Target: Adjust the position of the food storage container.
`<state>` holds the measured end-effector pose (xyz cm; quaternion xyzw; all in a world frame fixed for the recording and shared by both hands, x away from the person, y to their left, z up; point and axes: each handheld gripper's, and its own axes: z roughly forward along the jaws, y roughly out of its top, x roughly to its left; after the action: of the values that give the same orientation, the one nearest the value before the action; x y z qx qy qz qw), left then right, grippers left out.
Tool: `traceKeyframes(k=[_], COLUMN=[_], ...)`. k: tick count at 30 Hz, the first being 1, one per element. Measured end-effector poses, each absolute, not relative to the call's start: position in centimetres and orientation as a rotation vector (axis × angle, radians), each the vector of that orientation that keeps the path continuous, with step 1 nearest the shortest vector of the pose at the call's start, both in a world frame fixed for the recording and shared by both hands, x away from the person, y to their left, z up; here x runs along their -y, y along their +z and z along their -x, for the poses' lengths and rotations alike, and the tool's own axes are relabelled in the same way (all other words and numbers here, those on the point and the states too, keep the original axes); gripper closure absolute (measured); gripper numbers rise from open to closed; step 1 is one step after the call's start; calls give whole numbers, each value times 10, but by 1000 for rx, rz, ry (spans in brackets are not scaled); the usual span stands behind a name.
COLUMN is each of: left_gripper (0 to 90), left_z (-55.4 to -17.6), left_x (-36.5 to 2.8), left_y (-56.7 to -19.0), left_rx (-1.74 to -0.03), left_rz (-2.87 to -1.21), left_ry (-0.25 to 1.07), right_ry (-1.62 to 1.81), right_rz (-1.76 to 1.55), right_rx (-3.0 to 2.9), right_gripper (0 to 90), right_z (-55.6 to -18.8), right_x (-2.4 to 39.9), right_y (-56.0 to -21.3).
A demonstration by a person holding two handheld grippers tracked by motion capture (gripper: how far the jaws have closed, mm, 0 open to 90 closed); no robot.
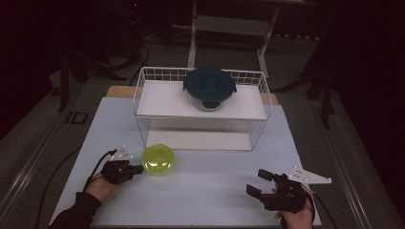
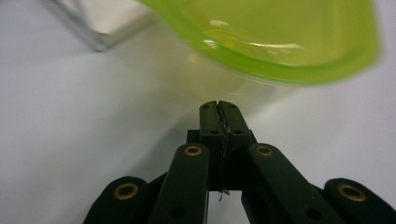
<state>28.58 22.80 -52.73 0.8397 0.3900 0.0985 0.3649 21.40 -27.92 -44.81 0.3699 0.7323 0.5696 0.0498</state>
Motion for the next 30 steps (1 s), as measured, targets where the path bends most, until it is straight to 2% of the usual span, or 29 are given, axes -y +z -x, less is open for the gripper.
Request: traceKeyframes(k=[9, 30], left_gripper=[888, 887], left_z=[-303, -288], left_x=[-225, -179], left_y=[-533, -528], left_rx=[-1011, -895], left_rz=[-2159, -2215], left_ry=[272, 159], right_ry=[1732, 1742], right_rz=[-1133, -1136], right_rx=[-2231, -2229], right_gripper=[148, 148], right_z=[-215, -214], right_x=[280, 280], right_y=[-450, -449])
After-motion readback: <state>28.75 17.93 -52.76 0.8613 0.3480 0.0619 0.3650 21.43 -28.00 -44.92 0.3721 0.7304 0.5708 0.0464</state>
